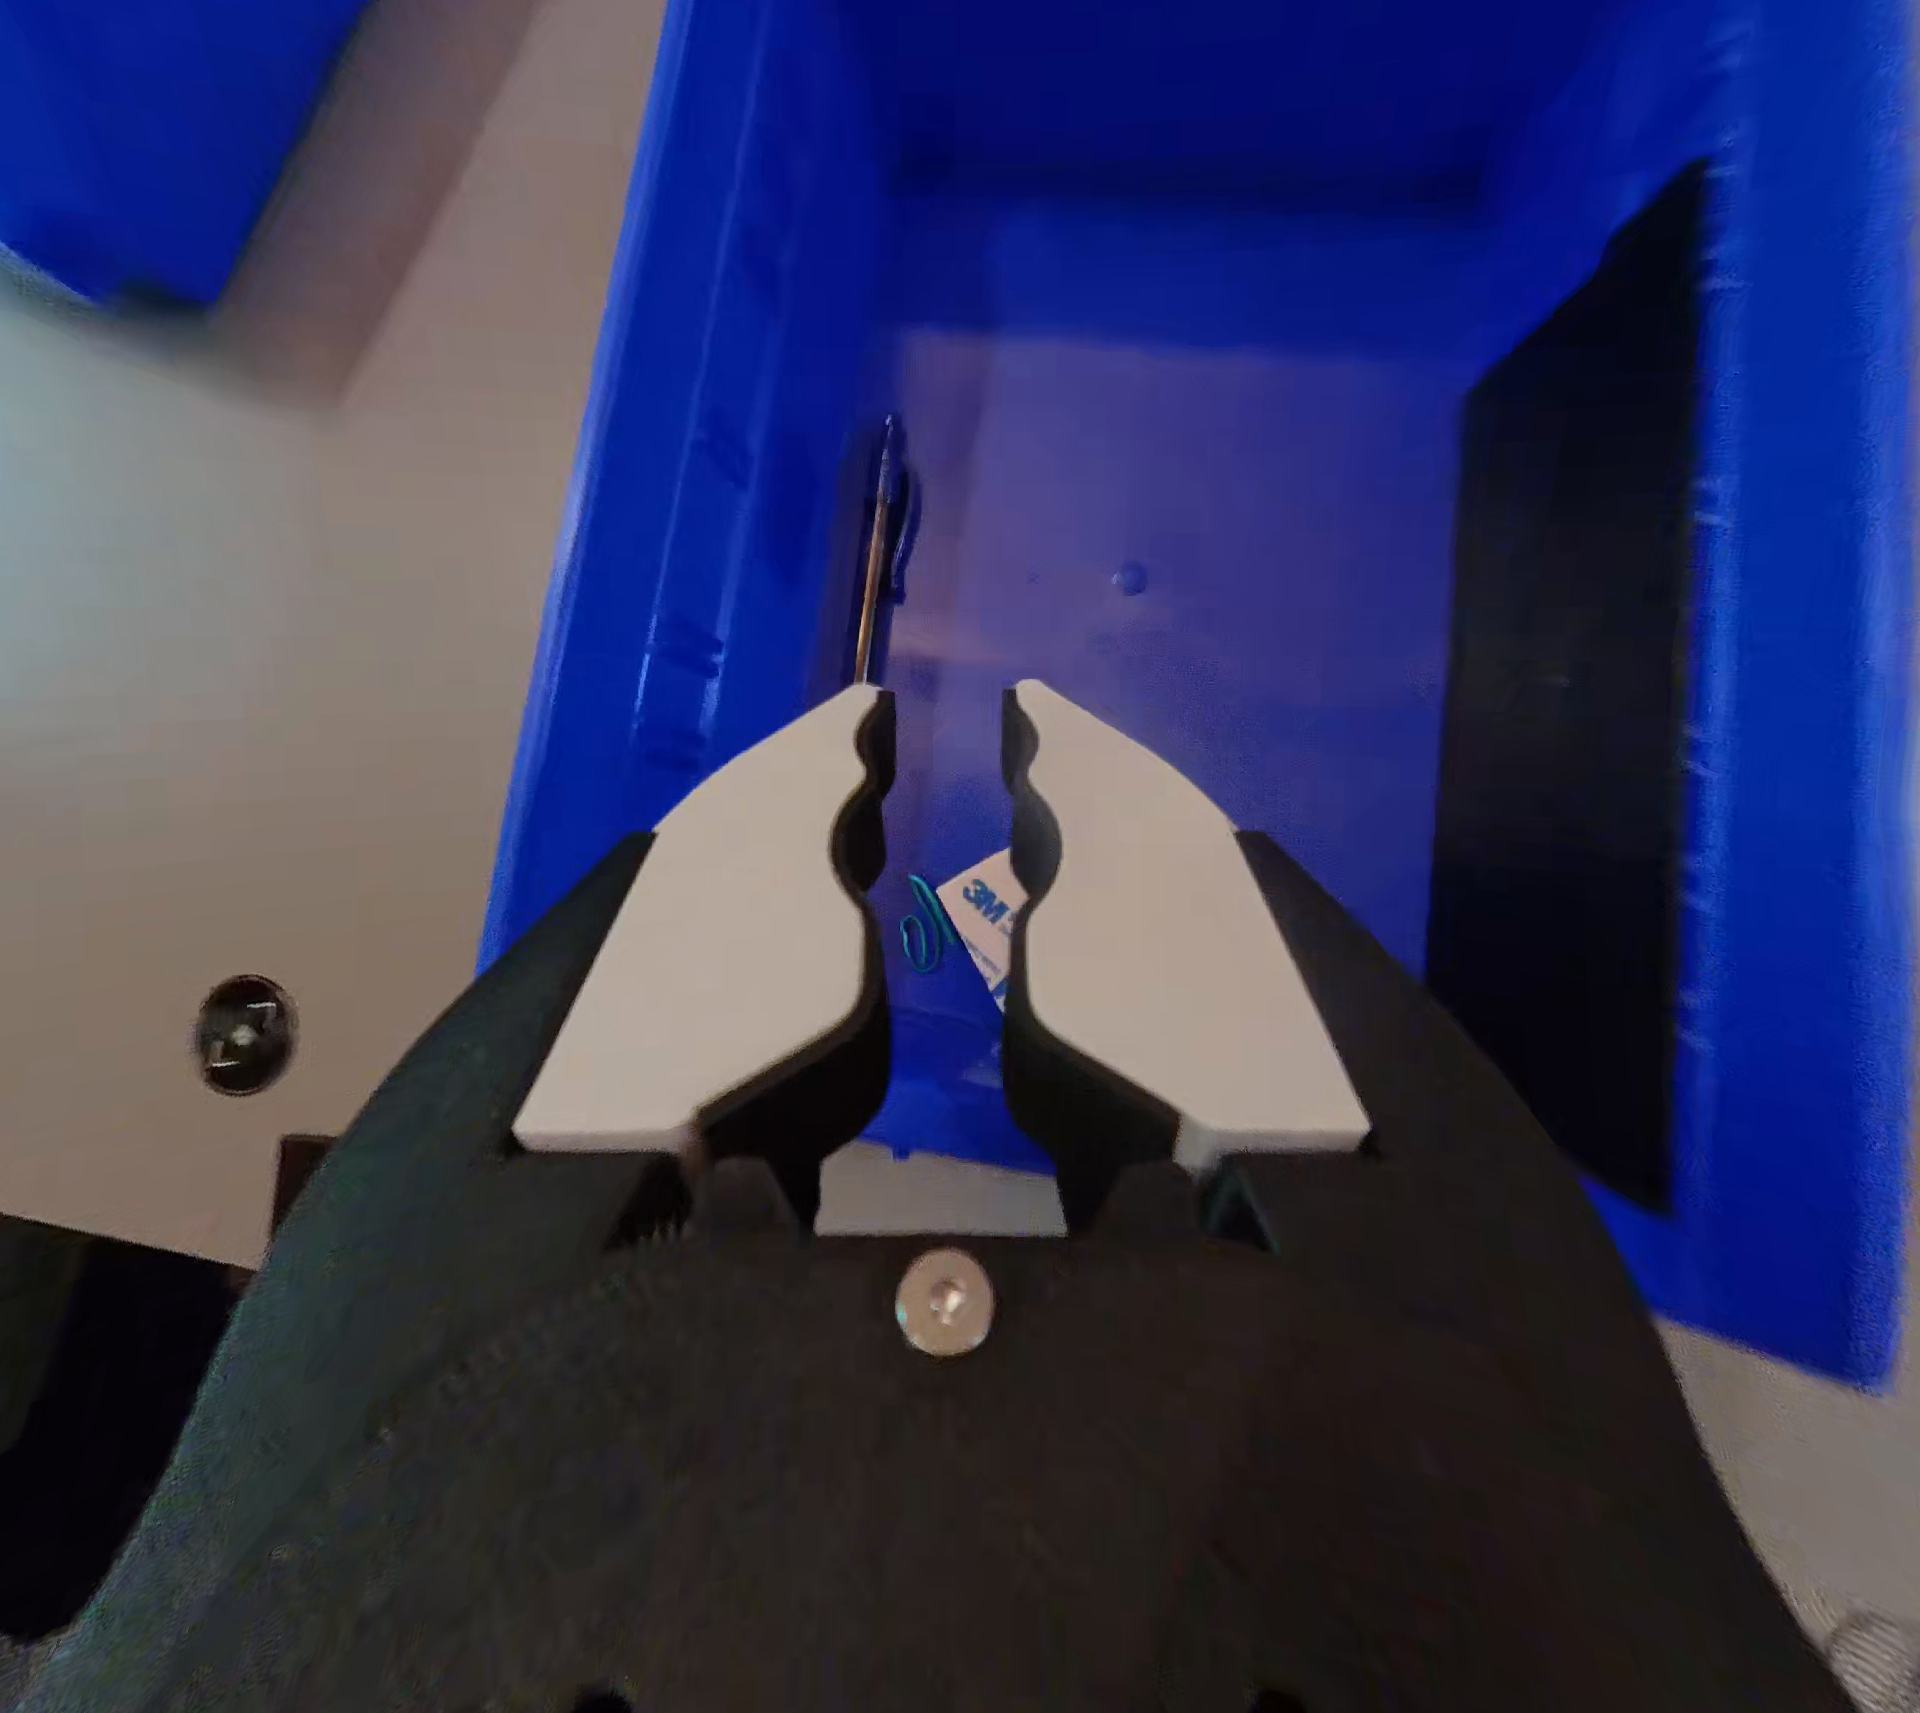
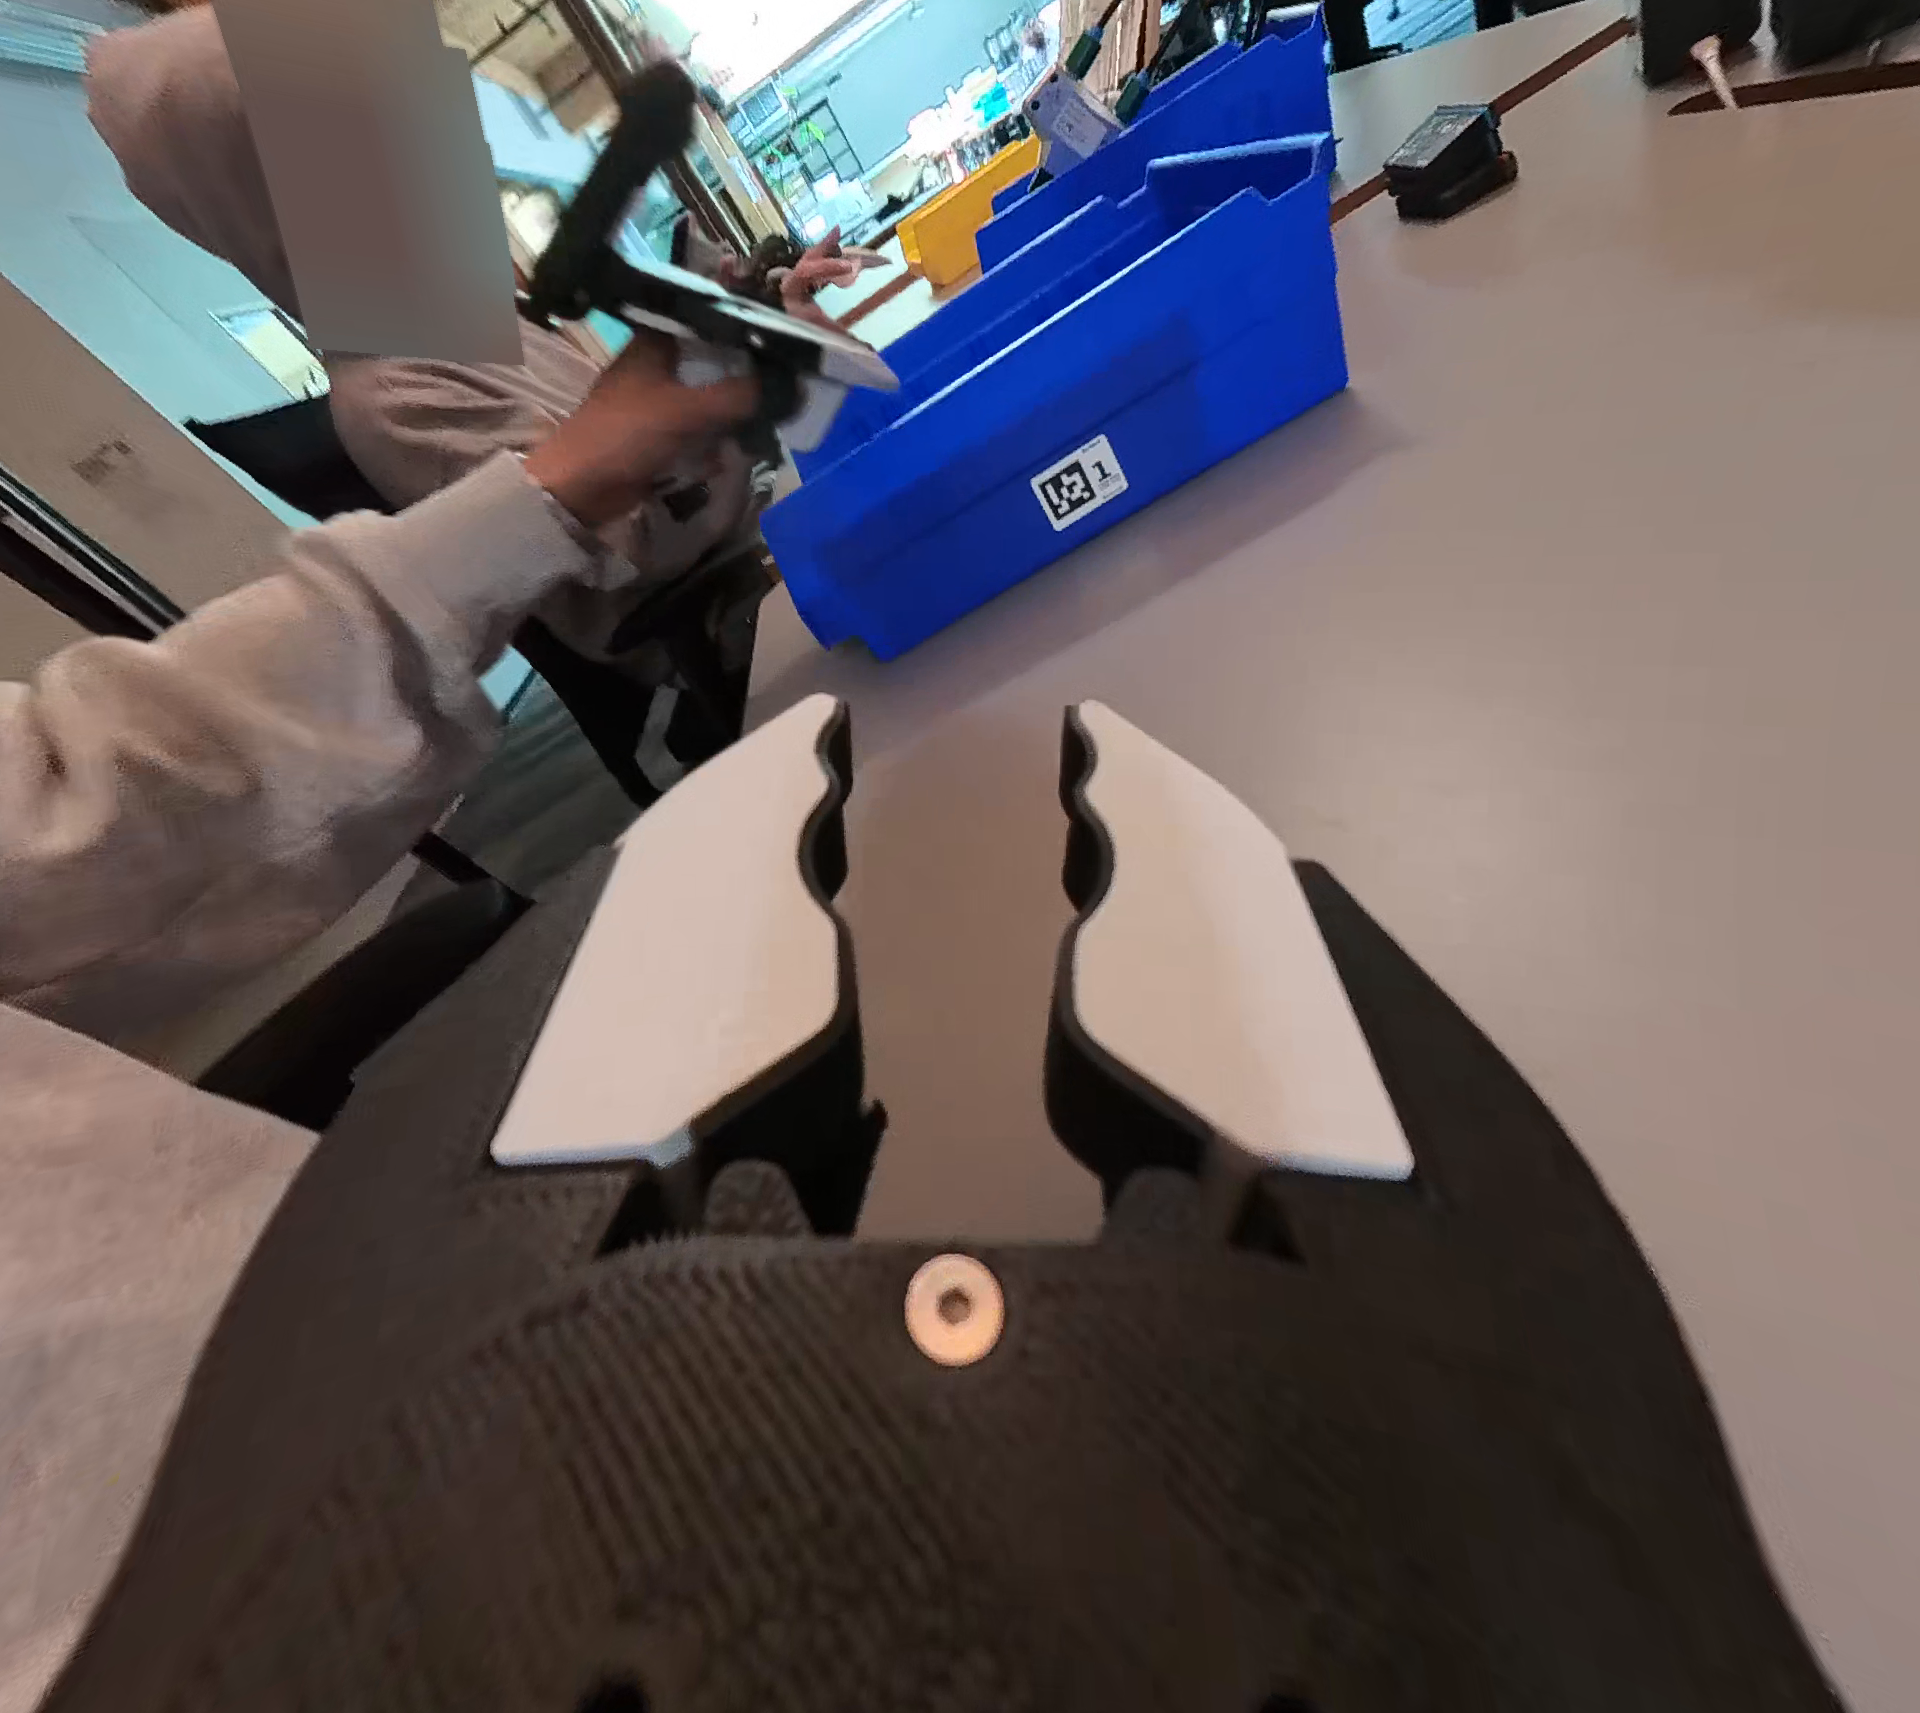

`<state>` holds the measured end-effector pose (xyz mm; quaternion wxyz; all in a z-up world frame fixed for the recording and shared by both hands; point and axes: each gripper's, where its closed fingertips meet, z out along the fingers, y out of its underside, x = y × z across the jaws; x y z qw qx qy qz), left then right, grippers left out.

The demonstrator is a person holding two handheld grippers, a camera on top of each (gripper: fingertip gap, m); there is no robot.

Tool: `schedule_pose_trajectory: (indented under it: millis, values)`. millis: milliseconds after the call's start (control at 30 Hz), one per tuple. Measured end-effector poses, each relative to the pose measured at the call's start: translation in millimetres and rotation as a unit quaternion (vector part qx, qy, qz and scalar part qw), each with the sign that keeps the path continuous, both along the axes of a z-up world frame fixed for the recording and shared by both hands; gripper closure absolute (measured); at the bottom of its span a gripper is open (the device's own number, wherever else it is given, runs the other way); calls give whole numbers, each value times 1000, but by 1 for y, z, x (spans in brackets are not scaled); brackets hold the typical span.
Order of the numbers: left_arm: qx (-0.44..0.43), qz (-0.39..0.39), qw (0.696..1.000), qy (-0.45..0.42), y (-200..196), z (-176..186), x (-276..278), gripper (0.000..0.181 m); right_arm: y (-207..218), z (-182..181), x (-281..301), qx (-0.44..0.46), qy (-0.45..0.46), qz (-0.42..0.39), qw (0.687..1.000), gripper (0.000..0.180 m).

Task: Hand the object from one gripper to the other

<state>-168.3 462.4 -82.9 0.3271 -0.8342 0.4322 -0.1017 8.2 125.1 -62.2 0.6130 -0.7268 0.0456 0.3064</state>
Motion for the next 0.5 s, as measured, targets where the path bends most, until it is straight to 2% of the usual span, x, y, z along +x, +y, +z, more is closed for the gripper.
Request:
schedule_pose_trajectory:
  millis: [67,167,267,367,500]
  values:
    - [-32,20,999,17,9,-20,5,160,-5,15,2,33,-8,-11,999,139]
    - [-31,53,997,54,27,-44,6,161,-12,28,4,70,-53,-34,996,141]
    - [-42,70,991,103,35,-68,2,161,-16,27,4,72,-81,-40,993,144]
    - [-56,78,986,139,39,-84,-3,152,-16,23,0,63,-94,-30,993,142]
    - [-82,85,986,121,39,-85,-1,158,-14,12,-13,40,-123,4,992,142]
